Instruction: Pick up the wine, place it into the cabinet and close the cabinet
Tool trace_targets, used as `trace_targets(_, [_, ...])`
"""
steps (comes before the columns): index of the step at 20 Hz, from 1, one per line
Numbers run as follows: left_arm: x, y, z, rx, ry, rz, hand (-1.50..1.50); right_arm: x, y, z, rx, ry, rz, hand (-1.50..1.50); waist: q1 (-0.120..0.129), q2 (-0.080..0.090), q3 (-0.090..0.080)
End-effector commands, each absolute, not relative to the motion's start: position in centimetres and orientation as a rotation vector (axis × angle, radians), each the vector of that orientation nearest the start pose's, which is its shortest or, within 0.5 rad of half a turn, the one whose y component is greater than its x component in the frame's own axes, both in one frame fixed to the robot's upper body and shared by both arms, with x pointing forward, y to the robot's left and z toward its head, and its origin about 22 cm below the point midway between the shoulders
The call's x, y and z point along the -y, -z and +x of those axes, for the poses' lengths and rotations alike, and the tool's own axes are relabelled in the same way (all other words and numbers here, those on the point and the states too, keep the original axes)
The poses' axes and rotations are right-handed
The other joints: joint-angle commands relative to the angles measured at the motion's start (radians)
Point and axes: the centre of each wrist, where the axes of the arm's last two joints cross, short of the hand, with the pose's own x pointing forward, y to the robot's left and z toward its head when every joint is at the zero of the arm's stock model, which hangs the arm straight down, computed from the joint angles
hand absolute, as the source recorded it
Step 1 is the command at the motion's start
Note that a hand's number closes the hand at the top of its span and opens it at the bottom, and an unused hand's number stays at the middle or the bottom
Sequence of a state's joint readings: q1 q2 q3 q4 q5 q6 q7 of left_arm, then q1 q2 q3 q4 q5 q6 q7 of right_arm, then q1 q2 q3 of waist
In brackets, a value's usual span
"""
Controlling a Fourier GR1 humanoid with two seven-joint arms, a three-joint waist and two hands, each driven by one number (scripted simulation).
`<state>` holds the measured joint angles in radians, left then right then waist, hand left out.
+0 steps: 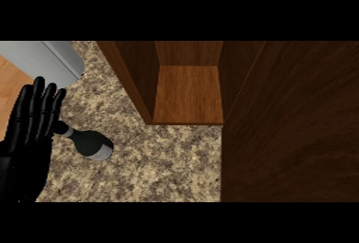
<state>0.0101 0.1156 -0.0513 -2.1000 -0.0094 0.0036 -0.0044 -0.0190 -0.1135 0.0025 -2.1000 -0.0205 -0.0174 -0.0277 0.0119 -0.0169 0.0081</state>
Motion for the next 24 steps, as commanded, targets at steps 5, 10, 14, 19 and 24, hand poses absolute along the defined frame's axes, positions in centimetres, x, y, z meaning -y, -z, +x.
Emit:
trace_targets(5, [-26.1, -10.3, 18.3, 2.040, -0.121, 0.424, -1.50, 23.1, -12.8, 17.4, 2.106, -0.089, -0.040, -1.50, -0.010, 0.011, -0.008])
trace_targets(10, [-23.7, -10.2, 17.4, 1.926, -0.424, 0.275, -1.50, 22.1, -14.8, 16.2, 1.999, -0.253, 0.177, -1.50, -0.009, 0.012, -0.009])
trace_targets(14, [-23.5, -13.1, 15.6, 1.953, -0.433, 0.270, -1.50, 23.4, -17.6, 14.7, 1.994, -0.259, 0.181, -1.50, -0.010, 0.015, -0.008])
trace_targets(19, [-21.8, -15.1, 15.5, 1.938, -0.441, 0.250, -1.50, 21.2, -21.2, 14.2, 2.010, -0.266, 0.200, -1.50, -0.007, 0.016, -0.009])
trace_targets(24, [-20.3, -16.4, 16.8, 1.938, -0.448, 0.265, -1.50, 21.2, -23.3, 13.5, 1.985, -0.277, 0.196, -1.50, -0.013, 0.016, -0.009])
